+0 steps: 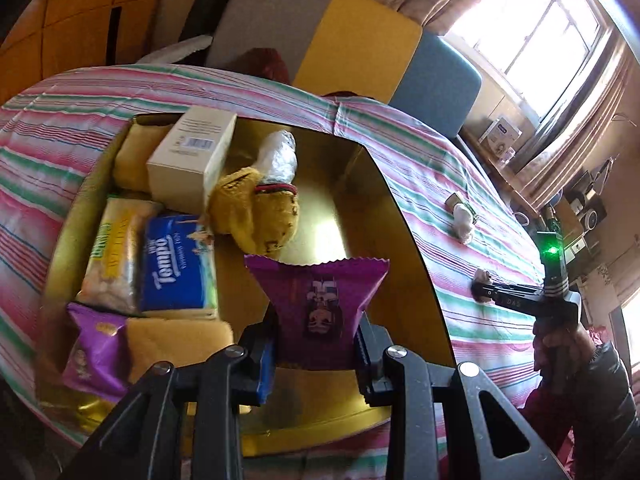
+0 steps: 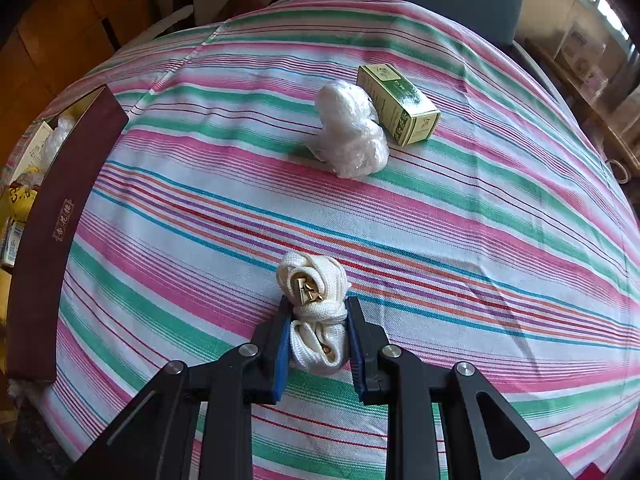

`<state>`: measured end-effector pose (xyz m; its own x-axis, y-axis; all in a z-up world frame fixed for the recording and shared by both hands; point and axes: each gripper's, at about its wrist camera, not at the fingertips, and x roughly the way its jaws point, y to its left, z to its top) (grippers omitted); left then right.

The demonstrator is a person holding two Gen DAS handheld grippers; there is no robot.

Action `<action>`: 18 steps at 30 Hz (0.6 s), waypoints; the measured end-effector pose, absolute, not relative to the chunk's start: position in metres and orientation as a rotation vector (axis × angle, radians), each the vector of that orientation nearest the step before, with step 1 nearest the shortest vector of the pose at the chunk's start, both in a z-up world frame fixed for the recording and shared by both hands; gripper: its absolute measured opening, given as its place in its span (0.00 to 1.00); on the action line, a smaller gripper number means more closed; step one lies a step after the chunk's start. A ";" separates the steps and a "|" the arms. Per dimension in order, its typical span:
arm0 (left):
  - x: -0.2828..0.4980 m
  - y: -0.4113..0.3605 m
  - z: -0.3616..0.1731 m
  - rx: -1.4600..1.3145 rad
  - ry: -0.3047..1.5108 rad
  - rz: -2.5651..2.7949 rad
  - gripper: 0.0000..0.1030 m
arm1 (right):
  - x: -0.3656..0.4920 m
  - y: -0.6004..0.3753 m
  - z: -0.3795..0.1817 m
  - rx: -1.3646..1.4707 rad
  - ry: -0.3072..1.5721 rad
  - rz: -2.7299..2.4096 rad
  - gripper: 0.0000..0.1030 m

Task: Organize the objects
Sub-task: 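Carry the purple packet into the gold tray and open left gripper while right holds the cord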

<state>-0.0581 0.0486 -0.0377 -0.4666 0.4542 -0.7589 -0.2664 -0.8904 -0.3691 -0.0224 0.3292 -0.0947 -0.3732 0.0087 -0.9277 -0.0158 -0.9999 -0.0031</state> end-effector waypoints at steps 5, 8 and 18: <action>-0.072 0.055 -0.044 -1.370 -0.245 2.357 0.30 | -0.025 0.328 -0.095 -1.749 -0.006 2.589 0.24; -0.081 0.056 -0.051 -1.418 -0.220 2.371 0.30 | -0.027 0.326 -0.096 -1.748 -0.008 2.588 0.25; -0.092 0.059 -0.075 -1.499 -0.085 2.443 0.35 | -0.026 0.322 -0.096 -1.747 -0.007 2.585 0.25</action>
